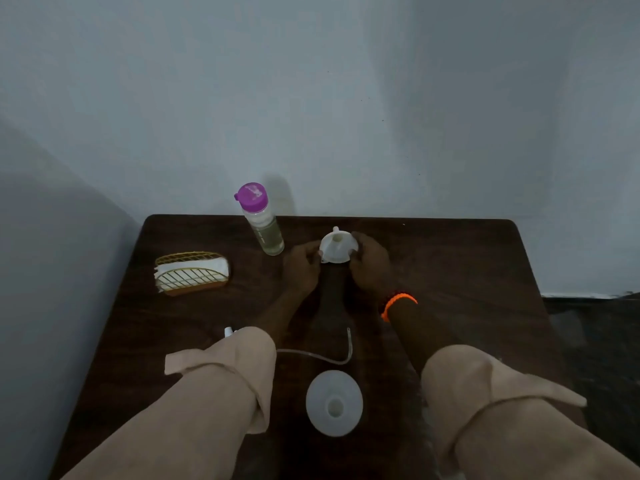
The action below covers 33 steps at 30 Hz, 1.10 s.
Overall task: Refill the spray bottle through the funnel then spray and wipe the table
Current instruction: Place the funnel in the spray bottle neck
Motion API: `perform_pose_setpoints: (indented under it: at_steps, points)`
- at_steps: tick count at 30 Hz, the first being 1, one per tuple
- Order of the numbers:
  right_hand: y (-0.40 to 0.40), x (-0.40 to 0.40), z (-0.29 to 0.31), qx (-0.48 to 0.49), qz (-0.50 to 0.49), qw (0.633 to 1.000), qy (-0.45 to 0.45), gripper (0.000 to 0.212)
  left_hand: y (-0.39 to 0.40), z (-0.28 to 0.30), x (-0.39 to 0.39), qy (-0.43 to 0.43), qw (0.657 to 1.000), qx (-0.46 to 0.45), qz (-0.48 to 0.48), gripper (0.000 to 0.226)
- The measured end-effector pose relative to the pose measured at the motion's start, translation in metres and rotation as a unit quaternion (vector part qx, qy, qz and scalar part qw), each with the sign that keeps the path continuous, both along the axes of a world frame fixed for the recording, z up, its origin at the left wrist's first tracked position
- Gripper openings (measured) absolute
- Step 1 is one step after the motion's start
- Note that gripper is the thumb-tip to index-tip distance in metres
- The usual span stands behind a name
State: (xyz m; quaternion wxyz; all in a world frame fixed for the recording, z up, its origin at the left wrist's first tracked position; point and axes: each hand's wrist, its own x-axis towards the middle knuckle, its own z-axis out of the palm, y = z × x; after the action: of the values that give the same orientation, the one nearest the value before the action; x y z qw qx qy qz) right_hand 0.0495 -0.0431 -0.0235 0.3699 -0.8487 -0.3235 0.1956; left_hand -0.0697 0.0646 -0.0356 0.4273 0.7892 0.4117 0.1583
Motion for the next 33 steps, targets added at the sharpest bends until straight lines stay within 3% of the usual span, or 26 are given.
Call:
perform_pose_setpoints:
  at_steps: [4,9,18,22,33]
  points:
    - [-0.013,-0.003,0.018,0.018,-0.015,1.0,-0.008,0.035,-0.007,0.019,-0.007,-0.05,0.999,0.001,0.017,0.027]
    - [-0.053,-0.029,0.07,0.121,-0.053,0.991,0.003,0.021,-0.026,0.067,-0.041,-0.109,0.994,-0.025,-0.012,0.027]
    - [-0.154,-0.109,0.147,0.155,-0.023,0.987,0.045,0.023,-0.103,0.16,-0.146,-0.128,0.986,-0.093,-0.047,0.027]
    - [-0.185,-0.14,0.142,0.127,-0.029,0.987,0.094,0.02,-0.136,0.161,-0.183,-0.127,0.982,-0.135,-0.045,0.023]
    - [-0.205,-0.168,0.11,0.116,-0.031,0.986,0.115,0.021,-0.164,0.127,-0.209,-0.1,0.989,-0.104,-0.026,0.024]
